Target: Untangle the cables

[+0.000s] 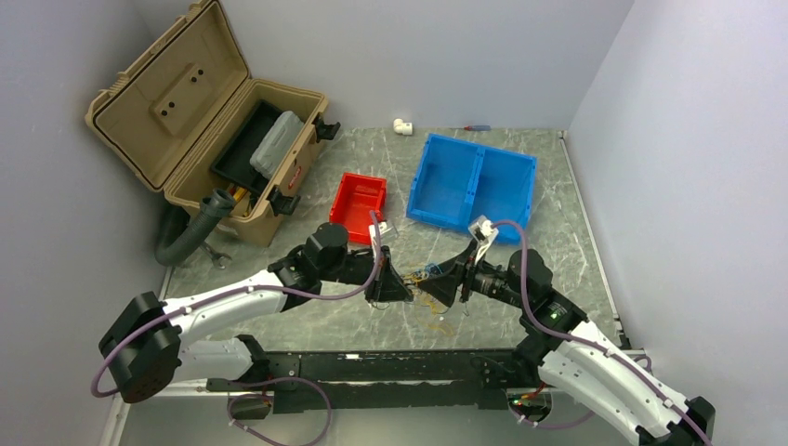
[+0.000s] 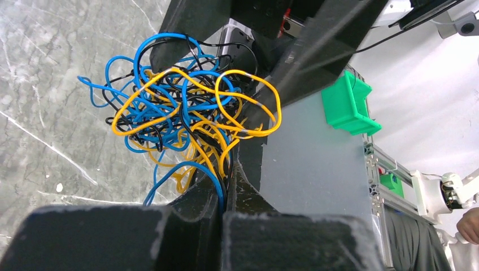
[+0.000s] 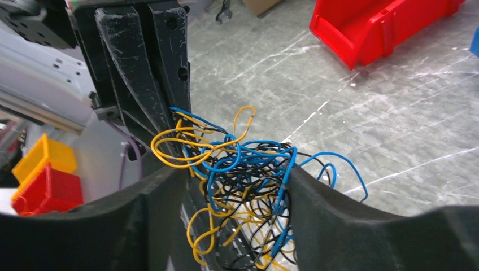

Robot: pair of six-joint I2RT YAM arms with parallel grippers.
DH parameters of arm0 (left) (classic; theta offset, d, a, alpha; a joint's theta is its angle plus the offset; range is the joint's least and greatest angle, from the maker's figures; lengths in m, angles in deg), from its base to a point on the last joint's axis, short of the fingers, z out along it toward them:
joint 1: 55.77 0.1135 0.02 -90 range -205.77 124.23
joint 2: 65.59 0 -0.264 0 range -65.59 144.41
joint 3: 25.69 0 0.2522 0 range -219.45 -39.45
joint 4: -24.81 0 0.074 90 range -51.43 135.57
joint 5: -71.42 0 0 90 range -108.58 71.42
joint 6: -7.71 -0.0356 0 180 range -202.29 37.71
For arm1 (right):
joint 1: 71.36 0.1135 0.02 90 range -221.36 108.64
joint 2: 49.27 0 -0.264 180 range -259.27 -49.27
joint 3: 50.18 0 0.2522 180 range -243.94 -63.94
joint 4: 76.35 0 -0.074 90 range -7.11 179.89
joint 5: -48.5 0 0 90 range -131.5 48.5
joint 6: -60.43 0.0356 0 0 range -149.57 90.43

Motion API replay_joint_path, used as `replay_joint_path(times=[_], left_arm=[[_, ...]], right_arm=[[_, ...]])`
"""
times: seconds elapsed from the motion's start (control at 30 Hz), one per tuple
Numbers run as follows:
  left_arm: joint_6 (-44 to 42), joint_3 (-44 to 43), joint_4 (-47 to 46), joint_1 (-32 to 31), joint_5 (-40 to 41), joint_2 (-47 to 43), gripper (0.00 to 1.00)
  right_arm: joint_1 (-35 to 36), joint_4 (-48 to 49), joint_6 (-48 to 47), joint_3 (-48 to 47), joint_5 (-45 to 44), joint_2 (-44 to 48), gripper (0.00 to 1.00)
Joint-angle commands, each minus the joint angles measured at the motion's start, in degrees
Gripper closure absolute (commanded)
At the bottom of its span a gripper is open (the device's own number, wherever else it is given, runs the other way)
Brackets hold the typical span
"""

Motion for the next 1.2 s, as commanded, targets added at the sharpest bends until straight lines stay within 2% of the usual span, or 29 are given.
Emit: replay_joint_path(times=[0.0,0.07,0.1,0.17,0.3,0.4,0.5,0.63,0.77,0.9,1.0,1.17], left_arm=[[-1.96,-2.9,-1.49,-0.26,0.0,-2.41,1.0],[-1.95,-2.95,-1.48,-0.24,0.07,-2.67,1.0],[-1.84,-2.96,-1.59,-0.23,0.06,-2.8,1.0],[-1.66,-3.04,-1.74,-0.28,0.16,-2.88,1.0],[-1.71,-3.34,-1.17,-0.31,0.93,-2.78,1.0],[-2.36,-3.9,4.43,-0.3,7.75,-3.76,1.0],[-1.32,-2.33,11.17,1.02,20.97,-6.2,1.0],[1.24,1.64,12.82,5.58,23.1,-9.71,1.0],[4.0,3.02,20.67,6.78,34.86,-12.73,1.0],[4.53,4.65,20.16,7.41,35.49,-14.42,1.0],[4.01,4.92,17.88,7.41,32.38,-13.84,1.0],[3.32,3.33,16.44,7.4,28.6,-11.12,1.0]], right_arm=[[-0.07,3.4,-0.24,0.34,0.65,1.78,0.28],[-0.07,3.36,-0.42,0.52,0.32,1.99,0.25],[-0.05,3.36,-0.34,0.58,0.54,1.92,0.28],[-0.05,3.36,-0.31,0.71,1.52,1.7,0.44],[-0.13,1.3,0.16,-0.02,-0.57,1.9,0.87],[-0.04,-4.5,1.21,-1.21,-12.13,3.93,1.0],[-0.04,-10.88,3.04,-1.57,-27.54,7.19,1.0],[-0.06,-22.4,8.76,-2.6,-48.65,11.61,1.0],[-0.05,-34.51,21.31,-4.33,-65.91,16.21,1.0],[-0.04,-34.03,21.51,-3.24,-67.25,21.18,1.0],[-0.05,-30.56,18.16,-1.86,-63.36,22.86,1.0],[-0.13,-27.09,14.5,-2.22,-56.5,20.44,1.0]])
